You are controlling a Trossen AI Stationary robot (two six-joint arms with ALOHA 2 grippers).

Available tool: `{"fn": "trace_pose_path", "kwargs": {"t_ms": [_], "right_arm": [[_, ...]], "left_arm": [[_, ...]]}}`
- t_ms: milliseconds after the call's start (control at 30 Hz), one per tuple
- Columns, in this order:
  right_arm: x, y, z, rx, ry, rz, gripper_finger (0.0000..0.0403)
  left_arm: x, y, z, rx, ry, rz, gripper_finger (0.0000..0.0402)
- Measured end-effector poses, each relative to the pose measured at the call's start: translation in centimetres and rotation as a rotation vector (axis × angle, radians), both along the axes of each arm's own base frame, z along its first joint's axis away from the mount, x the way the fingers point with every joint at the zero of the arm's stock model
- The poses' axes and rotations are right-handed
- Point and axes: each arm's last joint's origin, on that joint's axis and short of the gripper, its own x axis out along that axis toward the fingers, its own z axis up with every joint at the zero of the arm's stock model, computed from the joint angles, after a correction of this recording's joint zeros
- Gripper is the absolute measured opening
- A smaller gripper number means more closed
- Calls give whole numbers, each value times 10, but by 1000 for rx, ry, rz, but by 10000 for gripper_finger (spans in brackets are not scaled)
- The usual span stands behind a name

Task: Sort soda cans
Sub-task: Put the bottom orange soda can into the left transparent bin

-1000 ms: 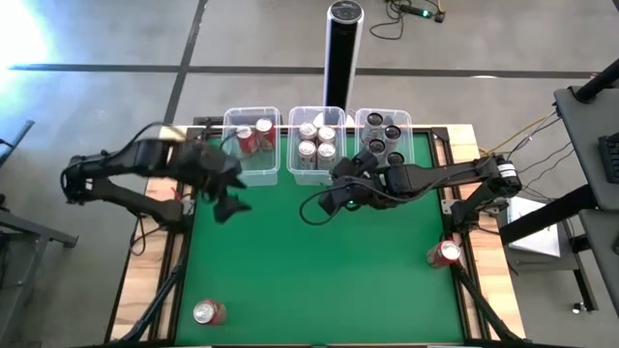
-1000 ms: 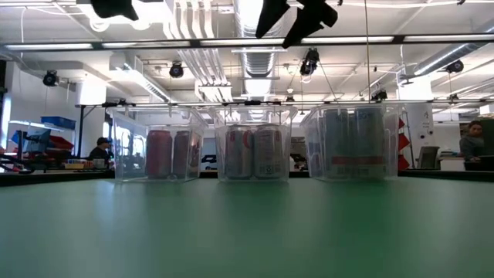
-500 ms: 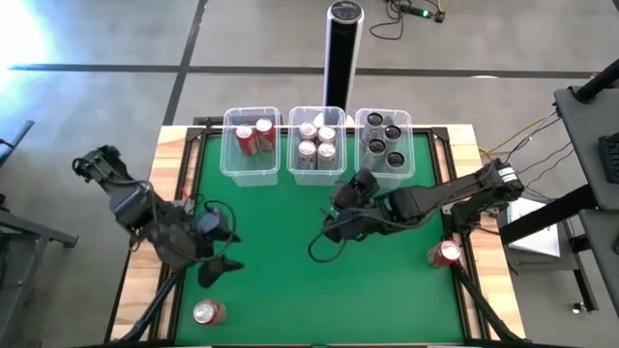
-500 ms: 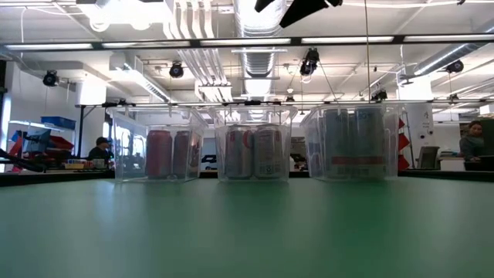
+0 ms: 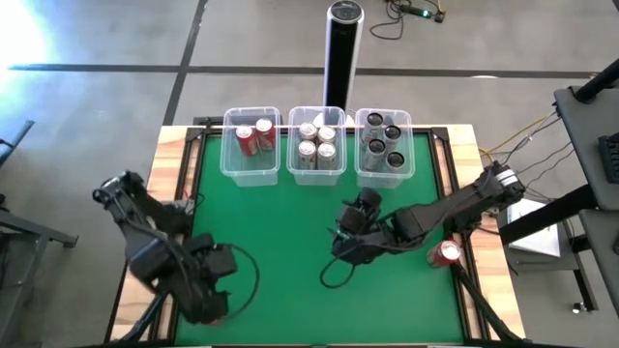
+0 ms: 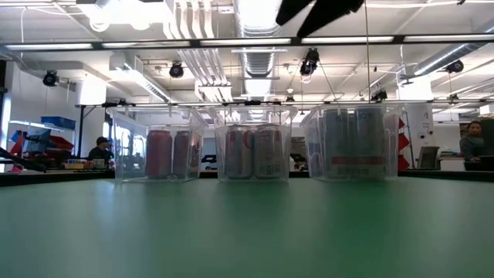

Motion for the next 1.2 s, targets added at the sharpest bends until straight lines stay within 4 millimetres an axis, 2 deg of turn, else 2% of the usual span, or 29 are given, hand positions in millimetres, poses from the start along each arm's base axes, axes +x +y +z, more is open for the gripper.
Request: {"fn": "trace_pose_path", "kwargs": {"t_ms": [267, 400, 567, 700, 833, 1067, 1200], "right_arm": [[-5, -5, -26, 22, 30, -67, 381], [-5, -7, -29, 18, 38, -75, 381], [-3, -9, -28, 25, 24, -80, 381], [-3, -10, -28, 31, 18, -87, 381], [-3, -10, -28, 55, 7, -105, 381], [-3, -10, -28, 100, -3, -125, 381], [-3, -10, -28, 101, -4, -127, 381]], "left_arm": [[-22, -33, -25, -18, 149, -44, 343], [-39, -47, -42, -7, 193, -68, 343], [-45, -59, -68, -29, 213, -121, 343], [-45, -61, -92, -43, 279, -212, 348], [-47, -57, -111, -16, 343, -212, 367], [-45, -64, -118, -85, 301, -295, 394], [-48, -59, -116, -52, 314, -301, 396]]}}
